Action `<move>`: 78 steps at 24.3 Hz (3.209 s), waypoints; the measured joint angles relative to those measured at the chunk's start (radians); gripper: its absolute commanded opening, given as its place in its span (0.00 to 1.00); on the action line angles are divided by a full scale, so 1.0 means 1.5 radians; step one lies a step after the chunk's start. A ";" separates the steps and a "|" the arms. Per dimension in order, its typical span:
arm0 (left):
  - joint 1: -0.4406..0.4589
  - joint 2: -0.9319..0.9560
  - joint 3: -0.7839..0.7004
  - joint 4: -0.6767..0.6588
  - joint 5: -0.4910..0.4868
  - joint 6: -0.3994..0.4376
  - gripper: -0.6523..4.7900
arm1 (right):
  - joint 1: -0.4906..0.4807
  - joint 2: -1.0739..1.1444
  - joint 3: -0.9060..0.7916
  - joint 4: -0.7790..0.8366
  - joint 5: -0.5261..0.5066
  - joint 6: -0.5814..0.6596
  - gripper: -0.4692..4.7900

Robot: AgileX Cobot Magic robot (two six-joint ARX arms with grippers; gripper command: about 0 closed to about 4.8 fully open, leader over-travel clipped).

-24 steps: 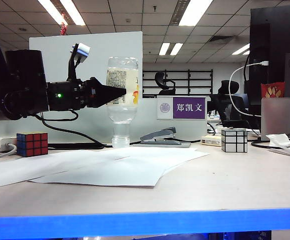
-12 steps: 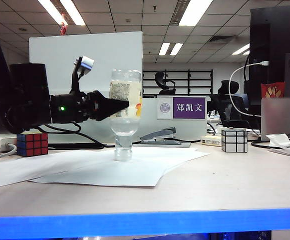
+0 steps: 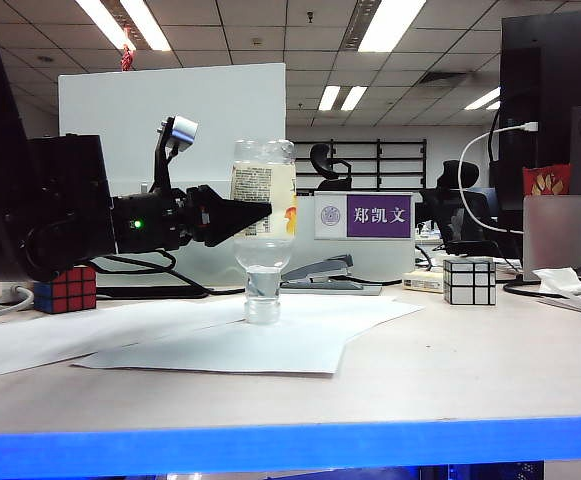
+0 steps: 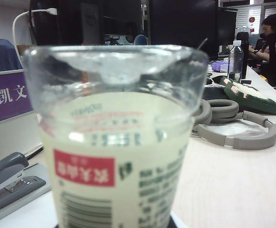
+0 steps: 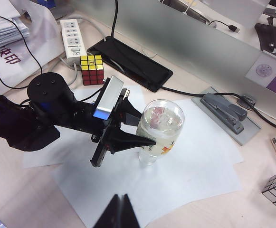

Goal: Flip the plastic bottle upside down.

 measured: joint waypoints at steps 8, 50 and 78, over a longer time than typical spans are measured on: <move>0.000 0.000 0.000 -0.001 -0.003 0.000 0.11 | 0.000 0.000 0.000 0.000 0.000 0.000 0.07; 0.027 0.002 0.000 0.005 -0.008 -0.069 1.00 | 0.000 0.000 0.000 0.000 0.000 0.000 0.07; 0.355 -0.494 0.000 0.007 0.150 -0.463 0.11 | 0.000 -0.131 0.003 0.207 -0.030 -0.047 0.07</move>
